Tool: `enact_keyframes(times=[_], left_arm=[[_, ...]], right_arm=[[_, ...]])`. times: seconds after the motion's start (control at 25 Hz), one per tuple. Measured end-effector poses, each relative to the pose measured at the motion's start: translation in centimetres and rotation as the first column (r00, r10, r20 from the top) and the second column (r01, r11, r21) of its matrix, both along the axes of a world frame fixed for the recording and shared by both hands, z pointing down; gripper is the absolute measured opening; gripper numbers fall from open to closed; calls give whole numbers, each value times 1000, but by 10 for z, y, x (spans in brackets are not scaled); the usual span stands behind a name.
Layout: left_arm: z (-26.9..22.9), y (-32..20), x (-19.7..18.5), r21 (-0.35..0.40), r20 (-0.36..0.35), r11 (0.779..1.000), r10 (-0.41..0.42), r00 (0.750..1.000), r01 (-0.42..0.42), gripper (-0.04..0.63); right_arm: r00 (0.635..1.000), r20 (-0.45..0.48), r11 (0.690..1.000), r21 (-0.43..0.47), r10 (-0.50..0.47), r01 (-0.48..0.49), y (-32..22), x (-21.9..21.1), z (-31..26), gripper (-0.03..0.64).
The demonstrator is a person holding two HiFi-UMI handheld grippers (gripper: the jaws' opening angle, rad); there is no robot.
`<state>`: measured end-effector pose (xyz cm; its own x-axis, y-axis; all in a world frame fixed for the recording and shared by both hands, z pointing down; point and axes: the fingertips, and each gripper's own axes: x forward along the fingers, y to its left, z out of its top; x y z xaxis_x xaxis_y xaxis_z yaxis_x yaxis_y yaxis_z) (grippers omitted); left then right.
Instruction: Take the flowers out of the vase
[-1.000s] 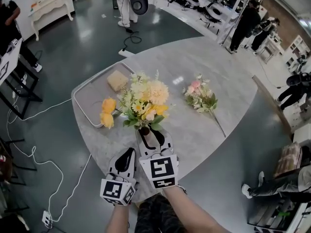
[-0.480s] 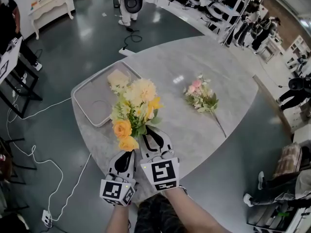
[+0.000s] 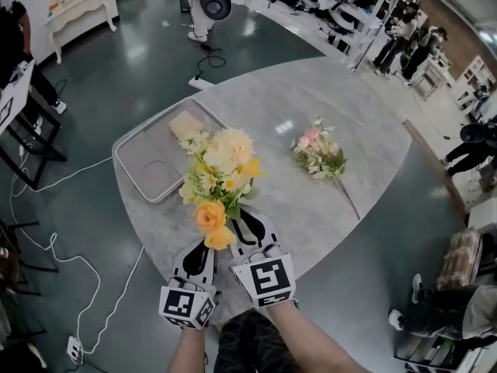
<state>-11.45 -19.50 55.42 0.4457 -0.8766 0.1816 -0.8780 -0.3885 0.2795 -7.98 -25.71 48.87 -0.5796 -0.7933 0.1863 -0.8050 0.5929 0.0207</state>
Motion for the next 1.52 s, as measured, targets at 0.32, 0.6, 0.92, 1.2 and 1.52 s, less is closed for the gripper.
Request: enact_keyframes(times=[0.32,0.6,0.92,1.2,1.52], left_arm=[[-12,-10,8,6,-4,1000,5,1000,-5,15],[-24,-14,11,15,1,1000,4,1000,-4,15],[-35,-10,6,33,8,999,1,1000,-1,15],[-49,-5,2,55,5,998,-4,1000,4,15],[-60,-9,8,61,8,998,-5,1000,4,15]], right_arm=[[999,25,1000,3,-31,31,-7,2,-17,48],[998,41,999,20,-46,45,-12,4,-35,48],[996,76,998,40,-57,54,-7,1,-51,46],[993,102,996,66,-63,57,-2,-1,-71,46],[987,140,994,89,-76,64,-6,8,-90,46]])
